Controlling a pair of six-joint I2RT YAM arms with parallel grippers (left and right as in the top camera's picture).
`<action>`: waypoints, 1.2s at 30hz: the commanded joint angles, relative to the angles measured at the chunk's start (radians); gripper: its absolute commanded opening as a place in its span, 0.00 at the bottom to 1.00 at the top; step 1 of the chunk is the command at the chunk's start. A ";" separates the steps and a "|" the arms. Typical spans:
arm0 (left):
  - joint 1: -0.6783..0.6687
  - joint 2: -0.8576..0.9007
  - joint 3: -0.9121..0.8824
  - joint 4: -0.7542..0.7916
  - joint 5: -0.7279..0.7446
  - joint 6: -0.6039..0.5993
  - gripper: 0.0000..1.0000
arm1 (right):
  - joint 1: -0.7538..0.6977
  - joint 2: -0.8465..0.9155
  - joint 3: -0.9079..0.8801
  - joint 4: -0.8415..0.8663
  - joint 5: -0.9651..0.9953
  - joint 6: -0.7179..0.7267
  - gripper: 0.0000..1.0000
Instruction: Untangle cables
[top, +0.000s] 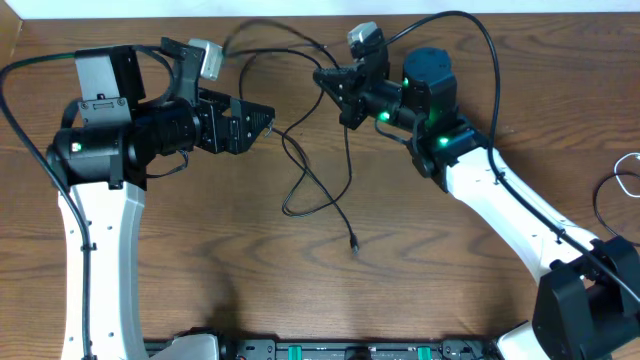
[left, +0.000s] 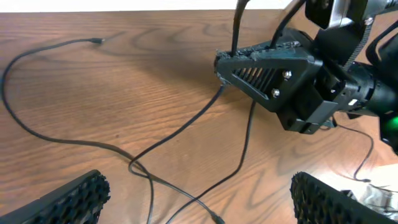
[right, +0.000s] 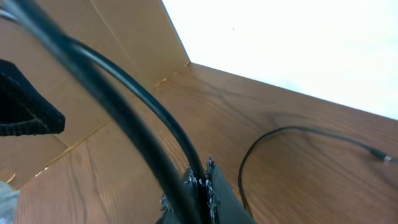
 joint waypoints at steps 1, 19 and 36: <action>0.008 0.000 0.013 -0.006 -0.016 0.040 0.93 | 0.014 0.006 -0.008 -0.015 0.066 0.020 0.01; 0.011 0.001 0.013 0.084 -0.383 -0.098 0.93 | -0.393 -0.092 0.015 -0.174 0.612 -0.319 0.01; 0.010 0.071 0.013 0.084 -0.382 -0.150 0.93 | -0.798 -0.257 0.015 -0.010 1.500 -0.857 0.01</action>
